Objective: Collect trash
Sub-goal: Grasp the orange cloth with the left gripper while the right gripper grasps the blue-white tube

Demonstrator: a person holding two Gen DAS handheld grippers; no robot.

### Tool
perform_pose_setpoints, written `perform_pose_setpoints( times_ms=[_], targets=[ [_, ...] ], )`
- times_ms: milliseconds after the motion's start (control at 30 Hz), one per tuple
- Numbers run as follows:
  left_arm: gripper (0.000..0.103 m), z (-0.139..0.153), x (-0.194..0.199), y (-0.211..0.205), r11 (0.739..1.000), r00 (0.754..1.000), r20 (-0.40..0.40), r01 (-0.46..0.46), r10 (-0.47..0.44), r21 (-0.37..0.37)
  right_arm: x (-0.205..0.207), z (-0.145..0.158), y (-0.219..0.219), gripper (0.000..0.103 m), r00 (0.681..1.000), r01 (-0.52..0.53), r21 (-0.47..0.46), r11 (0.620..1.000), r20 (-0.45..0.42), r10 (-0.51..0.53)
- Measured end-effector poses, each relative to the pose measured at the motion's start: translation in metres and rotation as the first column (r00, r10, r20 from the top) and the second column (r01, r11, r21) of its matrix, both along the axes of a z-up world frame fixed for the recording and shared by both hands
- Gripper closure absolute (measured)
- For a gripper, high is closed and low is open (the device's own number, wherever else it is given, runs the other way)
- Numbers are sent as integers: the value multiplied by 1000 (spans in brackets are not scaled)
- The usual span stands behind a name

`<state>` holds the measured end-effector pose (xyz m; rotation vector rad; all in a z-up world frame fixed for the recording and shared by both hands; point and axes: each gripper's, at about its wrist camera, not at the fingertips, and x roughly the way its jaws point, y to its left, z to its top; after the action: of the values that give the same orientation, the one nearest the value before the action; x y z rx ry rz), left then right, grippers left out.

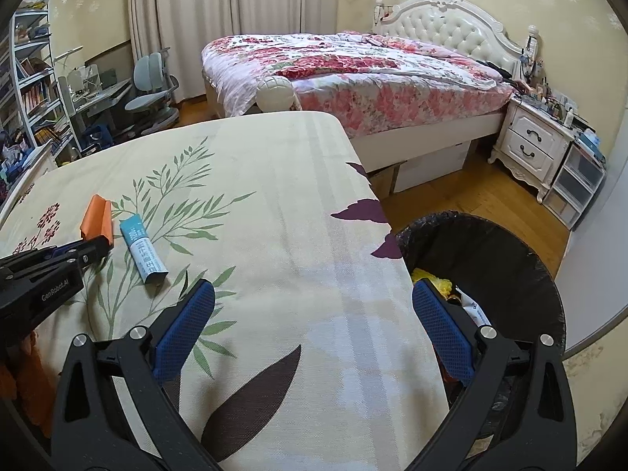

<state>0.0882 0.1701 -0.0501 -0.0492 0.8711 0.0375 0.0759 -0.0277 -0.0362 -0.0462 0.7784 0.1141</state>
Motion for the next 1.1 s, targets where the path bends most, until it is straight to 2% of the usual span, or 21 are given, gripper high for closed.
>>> perform_pose_setpoints(
  times_ms=[233, 467, 700, 767, 833, 1000, 1067, 1100],
  targets=[
    [85, 3, -17, 22, 999, 999, 8, -32, 32, 7, 1, 2, 23, 6, 997, -76, 16, 997, -8, 76],
    [85, 4, -29, 42, 998, 998, 13, -54, 54, 29, 10, -1, 57, 40, 983, -174, 35, 984, -54, 176],
    [85, 1, -31, 56, 997, 997, 10, -75, 75, 30, 18, -6, 89, 51, 961, -258, 34, 965, -89, 260],
    [85, 0, -31, 57, 997, 997, 9, -78, 77, 27, 20, -8, 95, 63, 954, -279, 37, 960, -102, 281],
    [85, -2, -32, 58, 997, 997, 7, -78, 78, 22, 21, -8, 99, 65, 952, -286, 30, 958, -103, 288],
    [85, -2, -32, 54, 997, 997, 15, -77, 76, 32, 19, -8, 106, 77, 948, -300, 10, 954, -106, 299],
    [85, -3, -32, 53, 996, 997, 18, -76, 75, 36, 18, -8, 107, 85, 946, -306, 9, 952, -105, 305],
    [85, -3, -32, 54, 996, 997, 20, -76, 75, 38, 18, -8, 108, 85, 946, -308, 10, 951, -105, 307]
  ],
)
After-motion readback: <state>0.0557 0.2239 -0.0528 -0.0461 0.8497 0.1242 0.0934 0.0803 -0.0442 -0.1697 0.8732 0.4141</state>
